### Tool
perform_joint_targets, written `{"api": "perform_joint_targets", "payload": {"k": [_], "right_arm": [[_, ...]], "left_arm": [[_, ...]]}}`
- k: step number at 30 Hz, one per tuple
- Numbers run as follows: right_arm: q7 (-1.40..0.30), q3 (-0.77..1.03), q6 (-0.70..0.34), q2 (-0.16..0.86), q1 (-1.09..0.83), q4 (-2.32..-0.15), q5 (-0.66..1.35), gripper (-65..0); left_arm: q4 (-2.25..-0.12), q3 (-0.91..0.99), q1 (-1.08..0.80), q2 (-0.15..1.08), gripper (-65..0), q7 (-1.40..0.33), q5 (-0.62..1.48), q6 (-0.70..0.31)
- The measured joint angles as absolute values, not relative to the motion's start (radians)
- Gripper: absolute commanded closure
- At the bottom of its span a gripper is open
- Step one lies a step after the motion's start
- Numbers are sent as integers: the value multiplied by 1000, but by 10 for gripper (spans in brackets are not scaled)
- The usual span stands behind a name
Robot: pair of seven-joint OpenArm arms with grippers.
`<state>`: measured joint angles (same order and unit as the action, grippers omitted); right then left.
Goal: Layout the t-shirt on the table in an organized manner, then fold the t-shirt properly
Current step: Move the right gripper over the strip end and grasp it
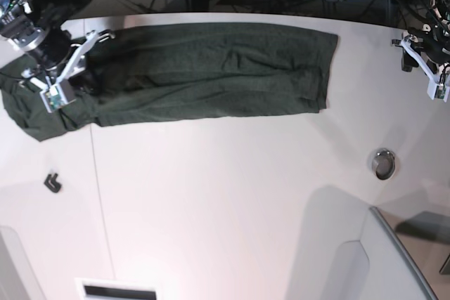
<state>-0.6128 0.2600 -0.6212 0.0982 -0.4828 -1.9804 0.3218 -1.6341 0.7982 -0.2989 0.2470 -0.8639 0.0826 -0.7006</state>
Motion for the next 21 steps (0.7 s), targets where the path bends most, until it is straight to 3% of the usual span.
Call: {"api": "perform_joint_targets", "payload": {"k": [21], "right_arm": [[-647,-192,-621,96,-280,-1734,325,-5]], "left_arm": [[-1633,797,-302,247,-327,-864,82,-701]]}}
